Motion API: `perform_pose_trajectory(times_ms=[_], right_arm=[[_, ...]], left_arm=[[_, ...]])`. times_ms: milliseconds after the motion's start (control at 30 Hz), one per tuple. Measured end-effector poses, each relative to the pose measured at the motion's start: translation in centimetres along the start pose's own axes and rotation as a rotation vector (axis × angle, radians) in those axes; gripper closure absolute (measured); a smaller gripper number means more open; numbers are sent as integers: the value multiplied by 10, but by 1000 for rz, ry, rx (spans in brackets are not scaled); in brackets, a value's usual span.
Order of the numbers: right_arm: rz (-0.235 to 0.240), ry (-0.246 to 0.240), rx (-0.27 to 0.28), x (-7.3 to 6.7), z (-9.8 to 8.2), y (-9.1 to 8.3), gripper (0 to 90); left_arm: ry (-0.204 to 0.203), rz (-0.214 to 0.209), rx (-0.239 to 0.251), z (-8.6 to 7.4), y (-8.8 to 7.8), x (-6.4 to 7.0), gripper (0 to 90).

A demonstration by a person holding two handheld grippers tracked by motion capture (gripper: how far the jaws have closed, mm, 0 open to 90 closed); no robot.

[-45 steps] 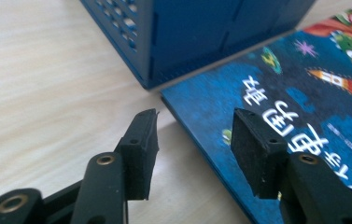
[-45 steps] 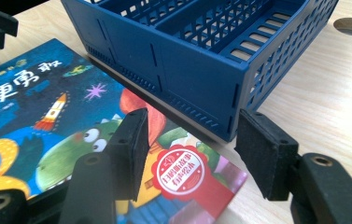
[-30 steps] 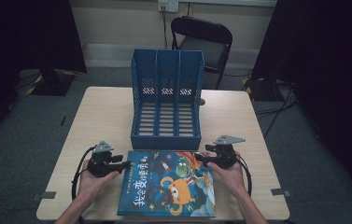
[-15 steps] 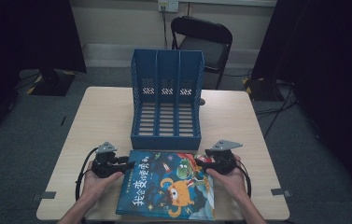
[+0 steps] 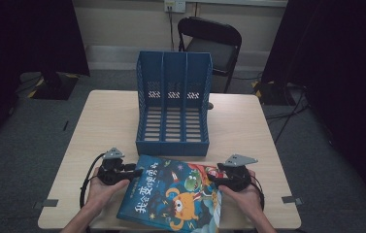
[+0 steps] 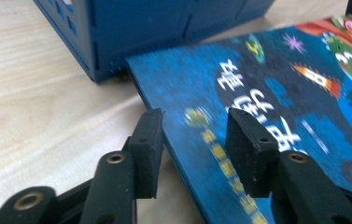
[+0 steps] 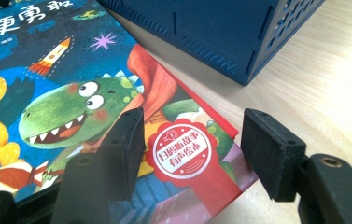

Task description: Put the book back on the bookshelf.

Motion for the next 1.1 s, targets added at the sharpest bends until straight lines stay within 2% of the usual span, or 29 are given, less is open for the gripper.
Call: perform_pose_trajectory(times_ms=[33,100,433,500,567,600,667,767,800,833,867,967,1000,1100], right_arm=[[3,-2,1,0,-1,-1,404],[0,-3,0,-1,-3,-3,410],[-1,5,-4,-6,-15,-18,428],[-6,4,-10,-7,-16,-21,427],[16,4,-13,-7,-16,-21,411],[38,16,-14,-5,-15,-19,412],[43,16,-13,-5,-14,-18,420],[64,1,2,-7,-5,-15,464],[82,-14,19,-10,4,-12,475],[82,-14,19,-10,4,-12,475],[101,-32,20,-13,12,-8,487],[117,-42,15,-16,18,-3,506],[133,-43,8,-18,22,5,516],[150,-46,-15,-22,19,13,518]], left_arm=[[-15,0,0,-1,-1,1,568],[-20,2,1,-1,-1,2,576],[8,-1,10,7,8,5,594],[8,8,16,8,10,5,626],[9,0,19,10,11,4,631],[10,-1,22,10,12,5,633],[17,-2,23,11,13,5,633],[2,-15,31,11,15,6,621],[14,-16,29,11,15,6,611],[14,-16,29,11,15,6,611],[8,-25,24,12,16,6,613],[10,-29,30,13,17,6,617],[7,-36,24,13,18,6,616],[21,-35,6,16,19,7,616]])
Point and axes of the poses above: each handheld gripper's, and its own axes: y roughly forward along the jaws, z roughly out of its top, x roughly to its right, the point moved 4 cm from there along y, roughly forward along the jaws, and after that the axes turned 4 degrees about -x, right-handed, at the moved point
